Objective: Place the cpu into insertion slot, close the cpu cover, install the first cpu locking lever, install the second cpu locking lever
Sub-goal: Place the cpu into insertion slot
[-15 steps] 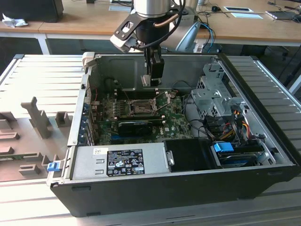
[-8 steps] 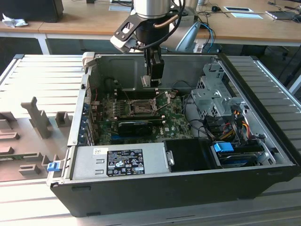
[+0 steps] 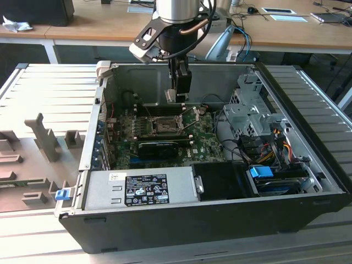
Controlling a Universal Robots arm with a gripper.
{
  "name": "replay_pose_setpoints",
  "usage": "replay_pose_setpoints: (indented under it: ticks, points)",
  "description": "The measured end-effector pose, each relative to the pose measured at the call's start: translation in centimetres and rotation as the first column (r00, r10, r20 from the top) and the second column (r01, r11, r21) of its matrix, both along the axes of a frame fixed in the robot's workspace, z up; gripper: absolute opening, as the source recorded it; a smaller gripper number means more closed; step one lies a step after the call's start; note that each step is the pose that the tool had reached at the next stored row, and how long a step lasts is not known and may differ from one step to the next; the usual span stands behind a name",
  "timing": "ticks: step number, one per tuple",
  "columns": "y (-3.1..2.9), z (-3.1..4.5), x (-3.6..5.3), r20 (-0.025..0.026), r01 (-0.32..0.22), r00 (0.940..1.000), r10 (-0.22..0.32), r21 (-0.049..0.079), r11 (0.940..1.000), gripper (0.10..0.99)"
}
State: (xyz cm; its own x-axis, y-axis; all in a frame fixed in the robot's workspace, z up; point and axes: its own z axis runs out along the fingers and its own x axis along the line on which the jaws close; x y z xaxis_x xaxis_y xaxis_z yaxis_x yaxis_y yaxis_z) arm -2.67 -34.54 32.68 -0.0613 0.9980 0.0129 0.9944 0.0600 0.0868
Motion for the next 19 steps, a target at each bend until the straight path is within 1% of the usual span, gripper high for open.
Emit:
replay_pose_setpoints:
  ticks: [19]
  points:
    - [0.0,-0.3,-0.01,0.0,0.003,1.0,-0.003,0.0,1.0,0.533]
